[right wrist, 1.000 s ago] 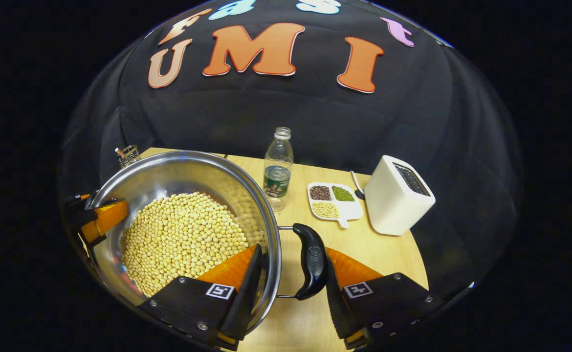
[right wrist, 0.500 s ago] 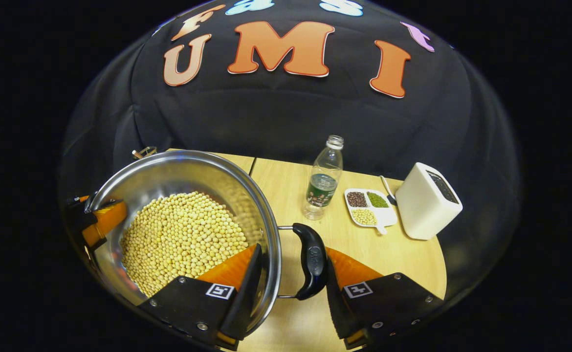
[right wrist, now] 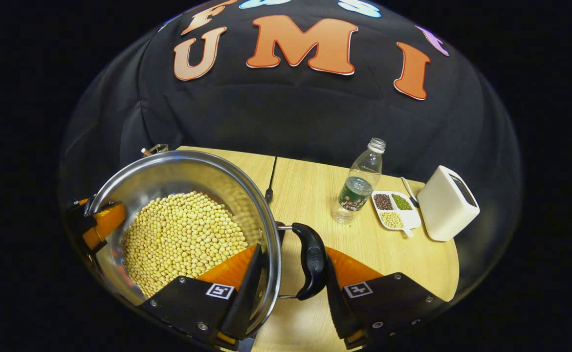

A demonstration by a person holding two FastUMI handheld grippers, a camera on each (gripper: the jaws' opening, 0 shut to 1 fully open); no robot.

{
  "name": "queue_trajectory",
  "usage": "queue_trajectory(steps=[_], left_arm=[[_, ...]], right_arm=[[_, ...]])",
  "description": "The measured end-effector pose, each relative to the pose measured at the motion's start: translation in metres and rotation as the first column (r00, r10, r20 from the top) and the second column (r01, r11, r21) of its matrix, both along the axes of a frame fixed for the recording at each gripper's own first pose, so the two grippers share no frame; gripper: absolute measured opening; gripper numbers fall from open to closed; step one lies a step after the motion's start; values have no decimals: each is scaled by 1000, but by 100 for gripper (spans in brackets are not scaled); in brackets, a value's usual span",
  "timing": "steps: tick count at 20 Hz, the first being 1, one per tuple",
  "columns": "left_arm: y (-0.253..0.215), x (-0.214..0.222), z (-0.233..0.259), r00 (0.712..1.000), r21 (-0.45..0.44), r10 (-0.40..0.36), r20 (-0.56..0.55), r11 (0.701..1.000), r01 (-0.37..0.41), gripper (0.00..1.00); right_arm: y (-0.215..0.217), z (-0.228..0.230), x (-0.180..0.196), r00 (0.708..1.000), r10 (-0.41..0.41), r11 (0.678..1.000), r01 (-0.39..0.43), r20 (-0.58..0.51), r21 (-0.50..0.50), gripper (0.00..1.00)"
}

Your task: First push the handle of the pot to place it horizontally, then grasp the pot with both hands and set it on the induction cooktop.

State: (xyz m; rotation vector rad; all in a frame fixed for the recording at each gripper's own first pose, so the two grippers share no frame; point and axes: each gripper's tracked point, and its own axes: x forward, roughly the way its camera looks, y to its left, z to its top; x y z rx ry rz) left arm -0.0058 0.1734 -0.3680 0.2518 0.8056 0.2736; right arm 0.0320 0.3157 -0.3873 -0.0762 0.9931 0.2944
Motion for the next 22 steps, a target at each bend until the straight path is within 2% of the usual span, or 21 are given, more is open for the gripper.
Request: queue_trajectory(steps=[5,7,14,18,19,21,22], left_arm=[[8,-1,-23,999,-26,16,-32,1000,-17,75],[11,-1,-31,999,-34,21,-43,999,-23,72],[12,-1,-53,998,-32,12,-68,999,-14,78],[11,-2,-57,997,-40,18,-78,999,-21,73],[12,-2,-62,996,-46,17,-87,999,-22,76],[14,-1,-67,996,-50,19,-89,998,-24,73],[14,-1,-69,996,-51,21,-91,998,-25,76]], right_arm=[[8,-15,-1,1000,-2,1000,2,-13,-21,67],[10,-23,-4,999,-7,1000,6,-31,-24,67],[8,-42,-7,998,-30,999,28,-55,-36,67],[10,-46,-7,998,-30,999,28,-57,-42,67],[11,-45,-6,998,-33,999,31,-54,-44,67],[14,-46,-5,998,-34,999,31,-50,-45,67],[13,-47,-5,998,-36,998,33,-50,-45,67]])
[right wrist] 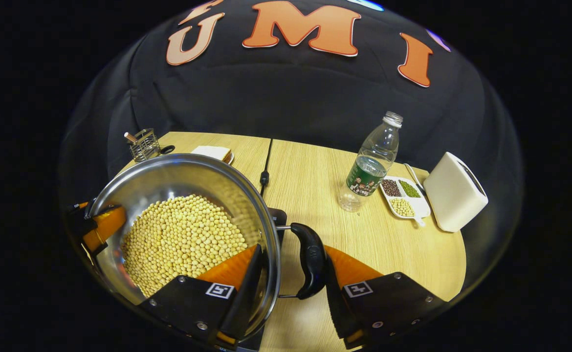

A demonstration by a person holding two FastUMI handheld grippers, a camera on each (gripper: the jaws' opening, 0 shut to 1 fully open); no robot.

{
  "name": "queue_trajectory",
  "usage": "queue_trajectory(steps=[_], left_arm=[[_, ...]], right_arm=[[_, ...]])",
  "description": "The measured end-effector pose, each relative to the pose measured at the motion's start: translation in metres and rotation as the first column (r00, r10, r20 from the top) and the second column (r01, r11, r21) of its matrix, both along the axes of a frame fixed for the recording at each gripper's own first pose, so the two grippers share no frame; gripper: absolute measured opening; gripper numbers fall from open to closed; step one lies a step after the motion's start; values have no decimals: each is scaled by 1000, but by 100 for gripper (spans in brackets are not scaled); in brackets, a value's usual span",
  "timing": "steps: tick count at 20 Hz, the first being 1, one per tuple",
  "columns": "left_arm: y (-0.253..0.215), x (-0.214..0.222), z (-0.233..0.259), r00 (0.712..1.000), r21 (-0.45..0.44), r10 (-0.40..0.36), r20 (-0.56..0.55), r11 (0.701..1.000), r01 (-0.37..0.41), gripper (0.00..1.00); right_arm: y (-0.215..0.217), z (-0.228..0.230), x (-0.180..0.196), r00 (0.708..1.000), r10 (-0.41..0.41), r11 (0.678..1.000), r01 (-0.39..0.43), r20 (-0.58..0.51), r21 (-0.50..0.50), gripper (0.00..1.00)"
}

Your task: First push the handle of the pot to place it horizontally, then grasp the pot with both hands and set it on the induction cooktop.

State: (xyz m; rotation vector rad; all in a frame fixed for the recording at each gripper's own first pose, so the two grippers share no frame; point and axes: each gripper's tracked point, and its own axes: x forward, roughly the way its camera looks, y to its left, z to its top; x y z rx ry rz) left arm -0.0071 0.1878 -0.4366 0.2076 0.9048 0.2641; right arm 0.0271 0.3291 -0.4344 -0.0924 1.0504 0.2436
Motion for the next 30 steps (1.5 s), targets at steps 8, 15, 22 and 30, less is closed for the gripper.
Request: queue_trajectory(steps=[8,15,22,30], left_arm=[[3,-4,6,1000,73,-13,1,997,13,88],[-30,30,103,973,201,-135,187,975,97,93],[-100,46,226,864,152,-189,466,979,133,89],[-155,14,374,707,140,-246,663,969,205,100]], right_arm=[[-1,32,15,994,15,998,-21,109,58,79],[-52,125,34,930,-47,993,6,365,114,82],[-125,238,30,797,-118,986,22,592,167,85],[-201,343,-7,663,-132,983,-5,737,181,94]])
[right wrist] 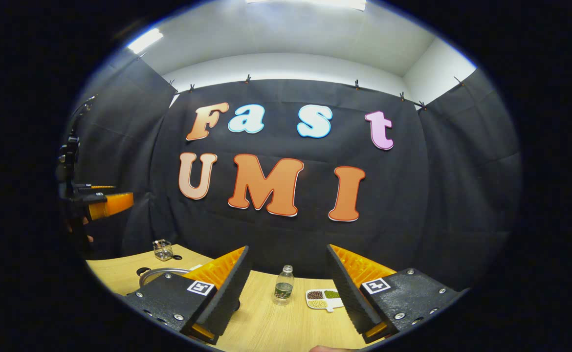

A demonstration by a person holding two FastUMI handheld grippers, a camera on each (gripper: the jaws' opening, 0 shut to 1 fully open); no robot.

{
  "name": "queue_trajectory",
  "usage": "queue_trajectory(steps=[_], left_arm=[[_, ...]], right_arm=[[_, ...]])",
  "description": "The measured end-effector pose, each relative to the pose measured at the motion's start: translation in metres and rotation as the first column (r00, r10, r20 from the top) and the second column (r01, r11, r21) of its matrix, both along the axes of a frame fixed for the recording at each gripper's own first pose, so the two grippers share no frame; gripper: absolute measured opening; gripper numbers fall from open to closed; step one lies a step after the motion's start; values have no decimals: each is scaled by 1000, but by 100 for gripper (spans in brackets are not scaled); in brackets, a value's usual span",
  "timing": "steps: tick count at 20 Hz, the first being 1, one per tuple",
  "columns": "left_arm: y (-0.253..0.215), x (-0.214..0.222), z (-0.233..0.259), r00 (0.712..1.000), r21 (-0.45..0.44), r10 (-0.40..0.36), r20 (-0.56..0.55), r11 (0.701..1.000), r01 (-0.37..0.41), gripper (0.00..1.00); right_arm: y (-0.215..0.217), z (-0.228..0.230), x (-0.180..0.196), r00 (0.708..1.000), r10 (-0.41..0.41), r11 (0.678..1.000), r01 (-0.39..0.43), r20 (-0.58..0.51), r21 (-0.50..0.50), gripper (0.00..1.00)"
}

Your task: First push the handle of the pot to place it horizontally, then grasp the pot with both hands and set it on the induction cooktop.

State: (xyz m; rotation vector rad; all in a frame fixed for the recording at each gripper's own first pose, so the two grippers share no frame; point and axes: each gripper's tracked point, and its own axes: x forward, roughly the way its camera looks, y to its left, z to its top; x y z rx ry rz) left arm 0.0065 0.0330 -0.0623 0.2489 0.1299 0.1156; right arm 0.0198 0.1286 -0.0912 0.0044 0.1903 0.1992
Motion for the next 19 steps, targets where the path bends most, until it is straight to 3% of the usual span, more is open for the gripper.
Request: queue_trajectory(steps=[4,8,13,19], left_arm=[[-9,-25,64,989,1,-29,143,1000,29,100],[-10,-41,79,983,-5,-37,181,999,39,100],[-15,-51,103,967,-8,-85,238,996,90,100],[-16,-56,115,954,-19,-77,290,996,86,96]], right_arm=[[-31,42,-12,998,-13,1000,15,68,-21,97],[-40,58,-20,998,-6,999,3,65,47,95],[-51,83,-27,990,-14,999,7,137,50,95],[-52,83,-29,991,6,998,-15,133,69,95]])
